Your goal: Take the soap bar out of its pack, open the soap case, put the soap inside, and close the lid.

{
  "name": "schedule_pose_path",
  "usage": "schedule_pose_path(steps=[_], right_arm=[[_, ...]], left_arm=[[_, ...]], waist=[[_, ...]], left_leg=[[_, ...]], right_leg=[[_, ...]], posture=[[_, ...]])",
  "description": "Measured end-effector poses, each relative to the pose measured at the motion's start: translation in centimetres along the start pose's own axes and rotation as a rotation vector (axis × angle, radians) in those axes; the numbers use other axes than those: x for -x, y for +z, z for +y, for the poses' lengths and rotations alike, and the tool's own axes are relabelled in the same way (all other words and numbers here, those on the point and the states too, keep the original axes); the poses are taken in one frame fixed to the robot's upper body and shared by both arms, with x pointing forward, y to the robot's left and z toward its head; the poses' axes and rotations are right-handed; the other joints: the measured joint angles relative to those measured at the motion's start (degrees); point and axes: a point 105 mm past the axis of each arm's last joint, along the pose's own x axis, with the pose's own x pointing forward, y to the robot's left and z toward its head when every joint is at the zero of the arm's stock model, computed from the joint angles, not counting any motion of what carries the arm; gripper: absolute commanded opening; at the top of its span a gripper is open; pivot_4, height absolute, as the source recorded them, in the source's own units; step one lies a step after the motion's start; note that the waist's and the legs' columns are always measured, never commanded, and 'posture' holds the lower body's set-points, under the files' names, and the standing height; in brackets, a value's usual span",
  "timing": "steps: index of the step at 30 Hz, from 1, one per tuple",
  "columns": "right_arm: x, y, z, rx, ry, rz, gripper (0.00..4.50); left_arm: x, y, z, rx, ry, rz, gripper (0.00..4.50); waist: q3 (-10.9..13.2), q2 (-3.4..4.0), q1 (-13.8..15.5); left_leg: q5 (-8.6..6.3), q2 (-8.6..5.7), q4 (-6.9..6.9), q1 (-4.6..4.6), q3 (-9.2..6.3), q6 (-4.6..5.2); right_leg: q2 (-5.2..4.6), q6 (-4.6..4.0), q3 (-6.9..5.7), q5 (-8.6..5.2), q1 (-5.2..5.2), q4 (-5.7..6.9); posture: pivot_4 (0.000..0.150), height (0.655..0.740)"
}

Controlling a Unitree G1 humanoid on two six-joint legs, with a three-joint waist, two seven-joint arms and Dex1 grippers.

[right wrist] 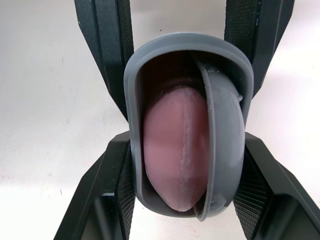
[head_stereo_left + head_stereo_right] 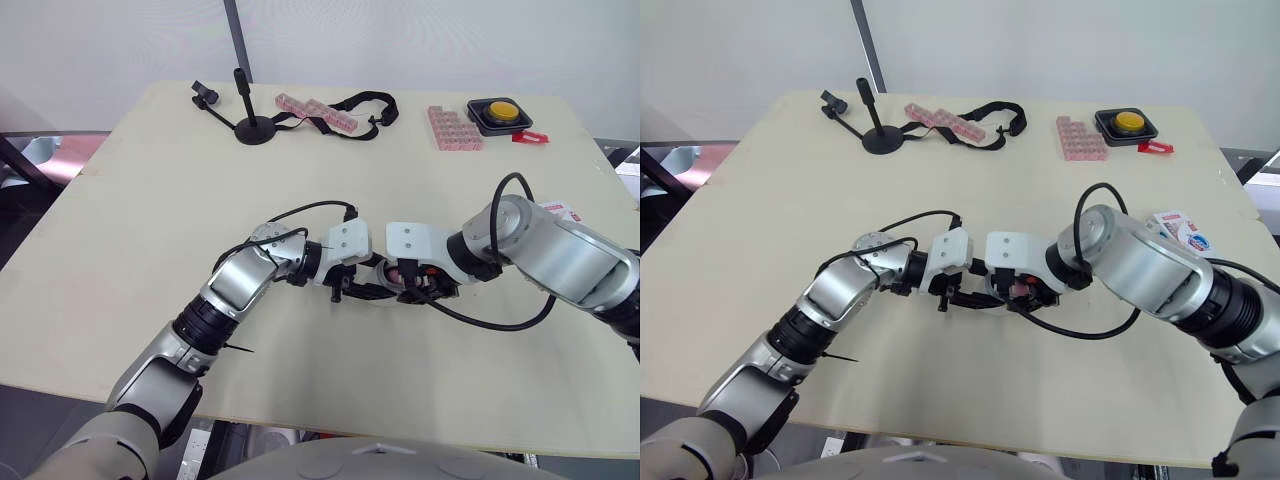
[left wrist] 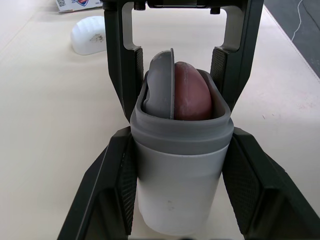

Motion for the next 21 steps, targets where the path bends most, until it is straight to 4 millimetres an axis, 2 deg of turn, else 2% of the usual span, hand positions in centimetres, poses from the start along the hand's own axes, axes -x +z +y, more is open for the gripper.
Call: schedule_pose_path(steps=[11,13,17,21], right_arm=[[-0.06,0.06,0.00,0.001,-0.003,-0.002,2.11],[-0.09,0.08,0.00,0.001,-0.004,-0.003,3.05],[-0.21,0.42,0.09,0.005,0.001,-0.019,4.35],[-0.28,0.06,0.18,-0.012,0.005,-0.024,4.46]], left_arm=[[0.10,-0.11,0.04,-0.025,0.007,0.009,1.89],[0.09,-0.09,0.03,-0.028,0.007,0.007,1.89],[0.00,-0.11,0.05,-0.042,0.015,0.007,1.89],[0.12,-0.26,-0.01,-0.055,0.019,0.008,1.89]], waist=[[0.0,0.00,0.0],[0.0,0.00,0.0],[0.0,0.00,0.0],[0.0,0.00,0.0]], left_leg=[[0.00,0.00,0.01,0.01,0.00,0.00],[0.00,0.00,0.01,0.02,0.00,0.00],[0.00,0.00,0.02,0.01,0.00,0.00],[0.00,0.00,0.03,0.01,0.00,0.00]], right_leg=[[-0.02,0.00,0.00,0.00,0.00,0.02],[-0.01,0.00,0.01,0.00,0.00,0.03],[-0.02,0.00,0.02,0.00,0.00,0.04],[-0.02,0.00,0.02,0.00,0.00,0.04]], posture=[[0.150,0.7400],[0.150,0.7400],[0.150,0.7400],[0.150,0.7400]])
